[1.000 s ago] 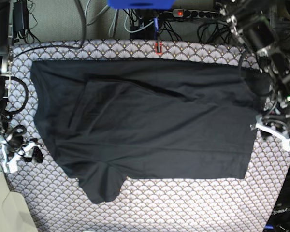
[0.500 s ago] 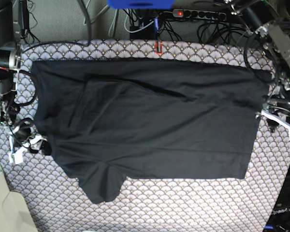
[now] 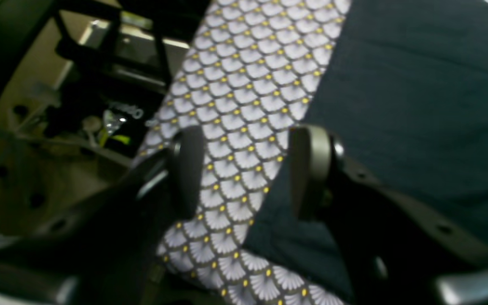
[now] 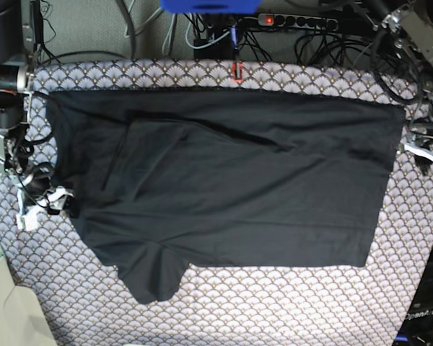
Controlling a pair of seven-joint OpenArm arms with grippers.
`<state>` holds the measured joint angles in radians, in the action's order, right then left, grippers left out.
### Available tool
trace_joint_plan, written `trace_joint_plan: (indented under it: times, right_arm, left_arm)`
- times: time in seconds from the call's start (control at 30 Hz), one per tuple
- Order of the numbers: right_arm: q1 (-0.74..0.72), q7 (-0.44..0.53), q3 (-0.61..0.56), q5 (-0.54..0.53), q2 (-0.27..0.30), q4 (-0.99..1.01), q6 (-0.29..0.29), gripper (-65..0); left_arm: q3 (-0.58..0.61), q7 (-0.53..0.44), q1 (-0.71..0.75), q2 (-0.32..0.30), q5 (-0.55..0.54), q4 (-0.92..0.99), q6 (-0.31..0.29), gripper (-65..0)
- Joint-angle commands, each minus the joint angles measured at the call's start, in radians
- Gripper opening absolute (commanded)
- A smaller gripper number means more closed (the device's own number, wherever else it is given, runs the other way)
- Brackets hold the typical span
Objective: Fold the T-shirt properly
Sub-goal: 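Move the left gripper down to the shirt's opposite corner and grasp it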
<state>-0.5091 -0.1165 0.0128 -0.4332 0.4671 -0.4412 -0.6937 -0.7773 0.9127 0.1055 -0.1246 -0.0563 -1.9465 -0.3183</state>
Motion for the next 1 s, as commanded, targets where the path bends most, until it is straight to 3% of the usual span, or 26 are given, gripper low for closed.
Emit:
trace_joint_plan:
  times: [0.0, 0.23, 0.33, 0.5, 0.57, 0.8, 0.97]
  right_arm:
    - [-0.029, 0.016, 0.002, -0.013, 0.009, -0.015, -0.004, -24.0]
    - [-0.027, 0.016, 0.002, -0.013, -0.006, -0.015, -0.004, -26.5]
    - [-0.027, 0.016, 0.002, -0.013, -0.008, -0.015, -0.004, -35.6]
    - [-0.027, 0.015, 0.0, -0.013, -0.008, -0.015, -0.004, -59.0]
    - [-0.027, 0.015, 0.0, -0.013, -0.006, -0.02, -0.004, -64.8]
    - [-0.029, 0.018, 0.0, -0.013, 0.011, -0.021, -0.004, -65.0]
    - [-0.029, 0.015, 0.0, -0.013, 0.015, -0.021, -0.004, -65.0]
  left_arm:
    - [-0.008, -0.02, -0.008, -0.013, -0.007, -0.021, 0.0, -33.4]
    - [-0.026, -0.02, 0.012, -0.013, -0.007, -0.02, -0.002, -33.4]
    - [-0.026, -0.022, 0.024, -0.013, -0.007, -0.02, -0.002, -33.4]
    - [-0.026, -0.03, 0.015, -0.016, -0.004, -0.012, -0.002, -33.4]
    - [-0.018, -0.031, -0.002, -0.02, -0.007, 0.008, -0.002, -33.4]
    - [-0.015, -0.031, -0.18, -0.04, 0.0, 0.232, -0.002, -33.4]
    - [0.054, -0.033, -0.332, -0.066, 0.002, 0.384, 0.001, -33.4]
